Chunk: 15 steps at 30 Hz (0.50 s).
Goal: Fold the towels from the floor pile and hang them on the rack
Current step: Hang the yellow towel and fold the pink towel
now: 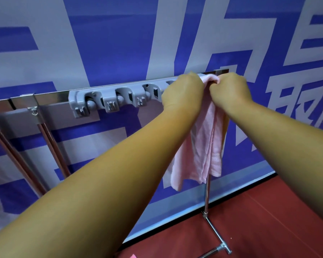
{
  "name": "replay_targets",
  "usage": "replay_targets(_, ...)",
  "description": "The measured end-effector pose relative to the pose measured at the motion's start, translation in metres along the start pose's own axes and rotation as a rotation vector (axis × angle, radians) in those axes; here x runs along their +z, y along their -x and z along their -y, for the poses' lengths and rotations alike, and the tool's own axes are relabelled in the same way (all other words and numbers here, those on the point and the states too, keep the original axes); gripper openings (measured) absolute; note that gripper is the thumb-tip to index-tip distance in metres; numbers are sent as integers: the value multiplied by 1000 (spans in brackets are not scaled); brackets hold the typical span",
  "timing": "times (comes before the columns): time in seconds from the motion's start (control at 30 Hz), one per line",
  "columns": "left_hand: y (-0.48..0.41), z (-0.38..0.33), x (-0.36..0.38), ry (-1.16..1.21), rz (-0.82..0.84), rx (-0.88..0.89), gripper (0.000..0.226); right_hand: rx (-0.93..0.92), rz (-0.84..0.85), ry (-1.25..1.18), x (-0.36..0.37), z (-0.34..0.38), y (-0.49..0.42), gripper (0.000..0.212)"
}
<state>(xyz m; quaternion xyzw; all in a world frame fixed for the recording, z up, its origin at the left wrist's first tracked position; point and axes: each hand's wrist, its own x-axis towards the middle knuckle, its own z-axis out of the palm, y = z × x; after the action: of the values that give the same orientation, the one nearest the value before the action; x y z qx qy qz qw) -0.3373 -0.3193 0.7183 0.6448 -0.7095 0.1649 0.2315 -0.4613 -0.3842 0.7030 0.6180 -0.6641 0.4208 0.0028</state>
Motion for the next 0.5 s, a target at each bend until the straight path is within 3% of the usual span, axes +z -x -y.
replay_targets(0.17,-10,-4,16,99,265,-183,58,-99,217,186,8,-3,12,29)
replay_targets(0.23,-10,-1,21,86,250,-178,48,-120,228,183,13,-6,13,26)
replay_targets(0.37,3,4,37,16,59,-107,27,-169,173,89,17,-15,17,17)
replay_targets(0.5,9,4,50,69,140,-158,19,-149,140,-75,24,-27,25,15)
